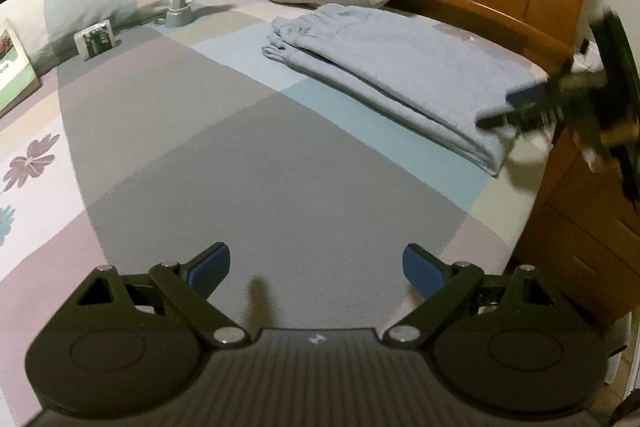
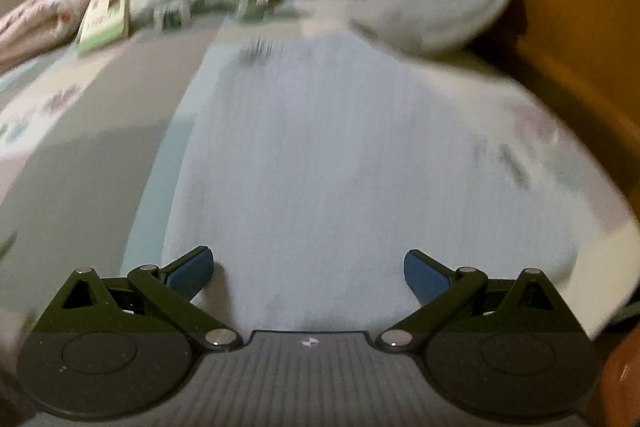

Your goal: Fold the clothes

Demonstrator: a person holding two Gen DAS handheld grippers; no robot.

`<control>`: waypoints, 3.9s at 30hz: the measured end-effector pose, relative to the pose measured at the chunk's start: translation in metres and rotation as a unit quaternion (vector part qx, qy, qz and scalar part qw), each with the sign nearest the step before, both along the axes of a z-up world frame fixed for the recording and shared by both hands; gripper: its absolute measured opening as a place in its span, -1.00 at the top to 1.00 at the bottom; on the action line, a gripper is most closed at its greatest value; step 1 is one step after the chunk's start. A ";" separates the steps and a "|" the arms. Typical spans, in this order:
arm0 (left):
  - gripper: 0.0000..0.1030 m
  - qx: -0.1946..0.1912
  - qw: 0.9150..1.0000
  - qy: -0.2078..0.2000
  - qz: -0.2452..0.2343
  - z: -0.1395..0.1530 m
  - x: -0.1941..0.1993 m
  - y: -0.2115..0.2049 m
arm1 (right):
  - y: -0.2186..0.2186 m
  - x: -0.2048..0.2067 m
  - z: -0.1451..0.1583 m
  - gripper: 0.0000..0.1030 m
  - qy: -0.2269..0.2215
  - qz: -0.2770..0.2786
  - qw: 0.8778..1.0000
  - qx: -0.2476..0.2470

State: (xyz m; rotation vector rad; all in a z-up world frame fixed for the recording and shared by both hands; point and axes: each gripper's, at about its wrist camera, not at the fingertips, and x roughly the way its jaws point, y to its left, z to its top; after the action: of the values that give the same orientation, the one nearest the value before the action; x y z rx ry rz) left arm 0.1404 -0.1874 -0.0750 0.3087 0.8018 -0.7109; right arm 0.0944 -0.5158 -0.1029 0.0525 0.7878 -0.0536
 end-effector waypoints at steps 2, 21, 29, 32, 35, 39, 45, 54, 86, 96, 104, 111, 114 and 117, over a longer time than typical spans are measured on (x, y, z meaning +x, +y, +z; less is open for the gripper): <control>-0.81 0.002 1.000 -0.001 -0.004 0.000 -0.002 -0.005 | -0.004 -0.012 -0.002 -1.00 -0.003 -0.004 1.000 0.011; -0.81 0.024 0.998 -0.038 -0.042 0.002 -0.024 -0.029 | 0.005 -0.033 -0.014 -0.99 -0.039 0.009 0.998 -0.046; -0.82 0.011 0.998 -0.042 -0.049 0.004 -0.027 -0.030 | 0.010 -0.038 -0.002 -1.00 -0.060 0.045 0.997 0.011; -0.82 0.001 0.999 -0.027 -0.046 0.004 -0.024 -0.028 | 0.006 -0.030 -0.006 -0.99 -0.045 0.053 0.998 0.005; -0.82 0.001 0.999 -0.031 -0.032 0.005 -0.024 -0.025 | -0.018 -0.024 0.009 -0.99 -0.069 0.025 0.997 0.021; -0.89 0.003 0.999 -0.047 -0.027 0.006 -0.026 -0.026 | -0.060 -0.014 0.032 -1.00 -0.129 -0.049 0.990 0.009; -0.92 -0.008 0.998 -0.045 -0.032 0.010 -0.026 -0.023 | -0.097 0.003 -0.005 -1.00 -0.063 -0.146 0.986 0.050; -0.92 -0.013 0.999 -0.022 -0.022 0.015 -0.017 -0.024 | -0.036 -0.036 0.020 -1.00 0.000 -0.163 0.986 0.022; -0.93 -0.048 0.999 -0.012 -0.013 0.042 -0.085 -0.021 | 0.096 -0.156 0.043 -1.00 0.010 -0.211 0.977 0.044; -0.95 -0.016 1.000 -0.003 0.004 0.038 -0.086 -0.024 | 0.099 -0.158 0.046 -1.00 0.008 -0.210 0.977 0.029; -0.95 -0.006 1.000 0.004 0.006 0.035 -0.087 -0.023 | 0.107 -0.155 0.046 -1.00 0.016 -0.199 0.980 0.013; -0.95 -0.007 1.000 0.004 0.003 0.035 -0.087 -0.022 | 0.109 -0.155 0.047 -1.00 0.017 -0.196 0.980 0.009; -0.95 -0.010 1.000 0.003 0.002 0.035 -0.089 -0.021 | 0.109 -0.156 0.048 -1.00 0.014 -0.198 0.980 0.010; -0.96 -0.011 1.000 0.002 -0.001 0.035 -0.090 -0.021 | 0.110 -0.157 0.047 -1.00 0.014 -0.199 0.980 0.010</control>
State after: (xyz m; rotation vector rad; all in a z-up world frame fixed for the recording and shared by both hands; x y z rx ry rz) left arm 0.0501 -0.2085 -0.0401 0.2884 0.7972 -0.7215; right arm -0.0625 -0.4061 -0.0554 0.2279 0.7958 -0.4262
